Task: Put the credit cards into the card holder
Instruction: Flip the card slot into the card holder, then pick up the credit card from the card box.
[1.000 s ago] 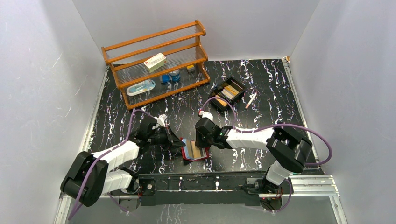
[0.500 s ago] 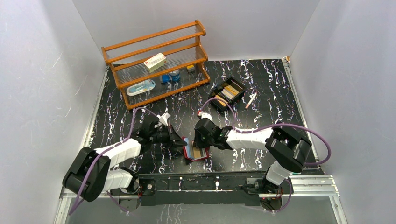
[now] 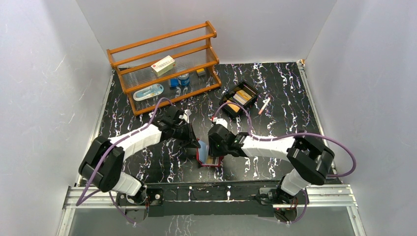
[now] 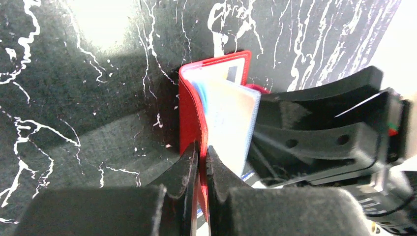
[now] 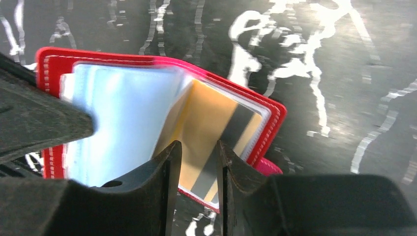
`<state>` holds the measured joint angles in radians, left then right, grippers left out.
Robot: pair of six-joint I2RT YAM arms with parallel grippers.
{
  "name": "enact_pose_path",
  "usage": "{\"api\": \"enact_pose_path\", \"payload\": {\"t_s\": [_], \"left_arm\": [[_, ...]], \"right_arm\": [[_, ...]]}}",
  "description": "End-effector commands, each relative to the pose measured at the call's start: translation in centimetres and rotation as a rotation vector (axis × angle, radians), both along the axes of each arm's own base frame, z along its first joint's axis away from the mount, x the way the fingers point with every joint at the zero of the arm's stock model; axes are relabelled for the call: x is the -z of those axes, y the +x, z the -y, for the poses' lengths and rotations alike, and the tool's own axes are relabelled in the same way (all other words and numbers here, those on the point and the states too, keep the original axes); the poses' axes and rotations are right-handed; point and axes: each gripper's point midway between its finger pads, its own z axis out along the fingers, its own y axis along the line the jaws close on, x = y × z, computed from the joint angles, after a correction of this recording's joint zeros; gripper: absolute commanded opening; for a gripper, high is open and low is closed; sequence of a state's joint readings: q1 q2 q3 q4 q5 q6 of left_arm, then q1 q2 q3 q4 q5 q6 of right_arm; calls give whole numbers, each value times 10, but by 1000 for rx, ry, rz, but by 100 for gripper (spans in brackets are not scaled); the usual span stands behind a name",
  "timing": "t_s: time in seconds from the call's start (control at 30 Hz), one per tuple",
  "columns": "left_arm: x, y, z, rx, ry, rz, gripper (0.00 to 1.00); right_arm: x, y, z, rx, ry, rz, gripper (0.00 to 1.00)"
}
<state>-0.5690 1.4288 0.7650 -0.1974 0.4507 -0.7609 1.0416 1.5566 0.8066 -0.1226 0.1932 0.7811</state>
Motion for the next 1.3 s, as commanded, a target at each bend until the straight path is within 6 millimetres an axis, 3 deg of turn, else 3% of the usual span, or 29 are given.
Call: {"api": "enact_pose_path", "payload": {"t_s": [0.0, 0.2, 0.4, 0.67, 0.8, 0.97, 1.27], "left_arm": [[9, -11, -8, 21, 115, -63, 0], [-6, -11, 5, 41, 49, -64, 0], [1, -19, 7, 80, 21, -88, 0], [4, -31, -2, 93, -66, -78, 0], [6, -35, -5, 130, -77, -58, 0], [2, -37, -6, 149, -91, -29, 0], [1, -44, -8, 161, -113, -15, 0]], "right_arm": [[-23, 26, 42, 78, -94, 64, 41], [-84, 68, 57, 32, -12, 244, 51], [-123, 136, 76, -10, -110, 434, 53], [-146, 228, 97, -96, -260, 642, 53], [-135, 266, 109, -130, -424, 663, 54], [-110, 298, 134, -121, -566, 593, 56], [-67, 316, 150, -148, -591, 481, 58]]}}
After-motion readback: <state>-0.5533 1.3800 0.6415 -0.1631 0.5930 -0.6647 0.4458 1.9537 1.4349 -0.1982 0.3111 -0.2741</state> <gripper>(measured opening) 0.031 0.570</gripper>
